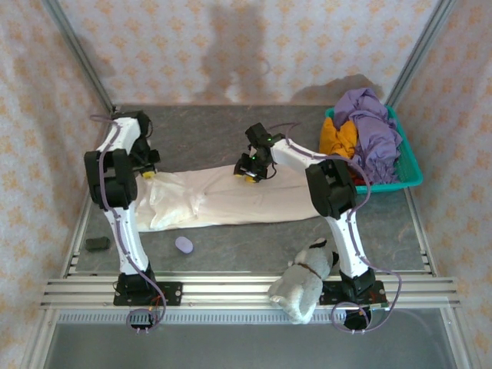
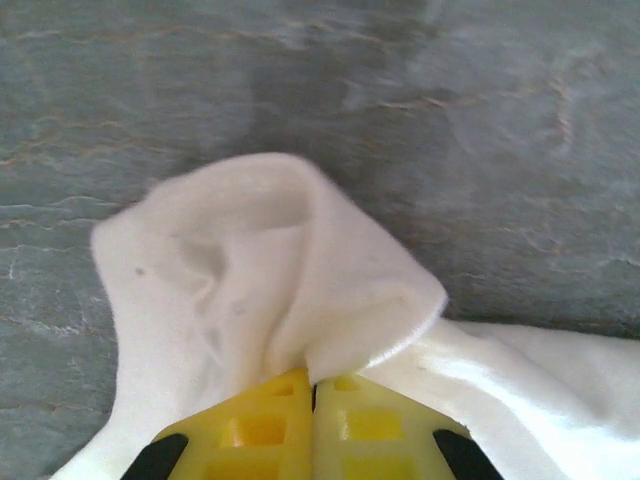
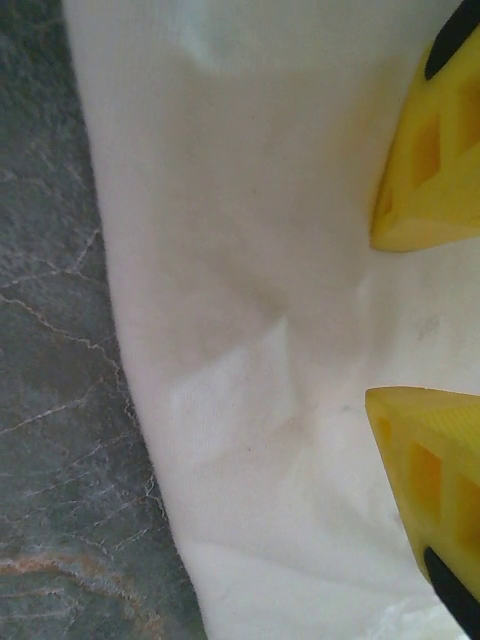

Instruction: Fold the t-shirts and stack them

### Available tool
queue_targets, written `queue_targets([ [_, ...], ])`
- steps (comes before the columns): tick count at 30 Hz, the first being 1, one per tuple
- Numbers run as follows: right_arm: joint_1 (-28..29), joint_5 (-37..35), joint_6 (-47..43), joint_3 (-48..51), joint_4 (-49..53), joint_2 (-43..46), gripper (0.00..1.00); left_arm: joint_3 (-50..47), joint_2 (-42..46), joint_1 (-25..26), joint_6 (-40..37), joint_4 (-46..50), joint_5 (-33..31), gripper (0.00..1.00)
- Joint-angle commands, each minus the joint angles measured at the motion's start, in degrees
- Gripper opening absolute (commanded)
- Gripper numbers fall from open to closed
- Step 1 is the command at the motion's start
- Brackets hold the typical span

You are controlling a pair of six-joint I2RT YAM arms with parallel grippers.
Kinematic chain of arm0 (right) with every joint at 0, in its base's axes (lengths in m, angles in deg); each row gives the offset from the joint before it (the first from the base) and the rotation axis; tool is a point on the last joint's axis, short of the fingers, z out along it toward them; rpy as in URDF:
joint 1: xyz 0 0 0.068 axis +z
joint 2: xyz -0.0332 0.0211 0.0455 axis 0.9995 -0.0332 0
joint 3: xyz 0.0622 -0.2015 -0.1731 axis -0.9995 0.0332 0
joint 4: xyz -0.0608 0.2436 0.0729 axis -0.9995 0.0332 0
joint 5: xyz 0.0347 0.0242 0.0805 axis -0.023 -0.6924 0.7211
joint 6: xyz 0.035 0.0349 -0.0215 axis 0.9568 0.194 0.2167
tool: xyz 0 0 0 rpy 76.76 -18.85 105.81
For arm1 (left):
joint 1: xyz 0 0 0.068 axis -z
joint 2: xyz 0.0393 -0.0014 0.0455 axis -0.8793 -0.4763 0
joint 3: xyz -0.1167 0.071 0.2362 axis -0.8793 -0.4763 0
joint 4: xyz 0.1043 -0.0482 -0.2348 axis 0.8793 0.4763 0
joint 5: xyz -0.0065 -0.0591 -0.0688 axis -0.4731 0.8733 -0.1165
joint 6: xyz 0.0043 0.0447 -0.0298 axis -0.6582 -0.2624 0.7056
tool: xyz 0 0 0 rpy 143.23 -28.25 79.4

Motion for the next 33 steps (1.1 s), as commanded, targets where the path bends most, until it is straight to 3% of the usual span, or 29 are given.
queue_targets([
  [1, -0.96, -2.70, 0.46, 3.18, -0.33, -1.12, 0.42, -4.23, 4.87, -6.15, 3.58, -4.61, 9.53, 0.00],
  [4, -0.94, -2.82, 0.35, 4.40, -0.28, -0.50, 0.42, -8.88, 6.80, -9.06, 5.05, -9.32, 15.47, 0.00],
  [11, -1.07, -4.28, 0.19, 7.64, 1.16, 0.93, 0.42, -13.73, 7.34, -13.24, 7.35, -13.02, 17.45, 0.00],
  [16, -1.32, -4.97, 0.71, 10.05, 1.40, 1.45, 0.42, -15.92, 6.57, -17.84, 11.01, -17.49, 26.74, 0.00],
  [20, -1.69, -5.08, 1.89, 13.19, -0.36, 2.94, 0.43, -16.80, 7.15, -19.15, 13.46, -19.82, 30.10, 0.00],
  [25, -1.78, -2.36, 4.30, 15.26, -4.80, 3.93, 0.43, -17.80, 9.82, -17.73, 12.05, -19.83, 25.65, 0.01],
  [29, -1.78, -2.34, 3.52, 13.14, -3.59, 3.09, 0.43, -16.10, 10.49, -15.25, 8.27, -16.57, 21.21, 0.24],
  [33, -1.78, -3.03, 1.72, 10.94, -1.12, 2.54, 0.43, -12.94, 10.47, -14.56, 7.73, -14.88, 19.54, 0.28],
])
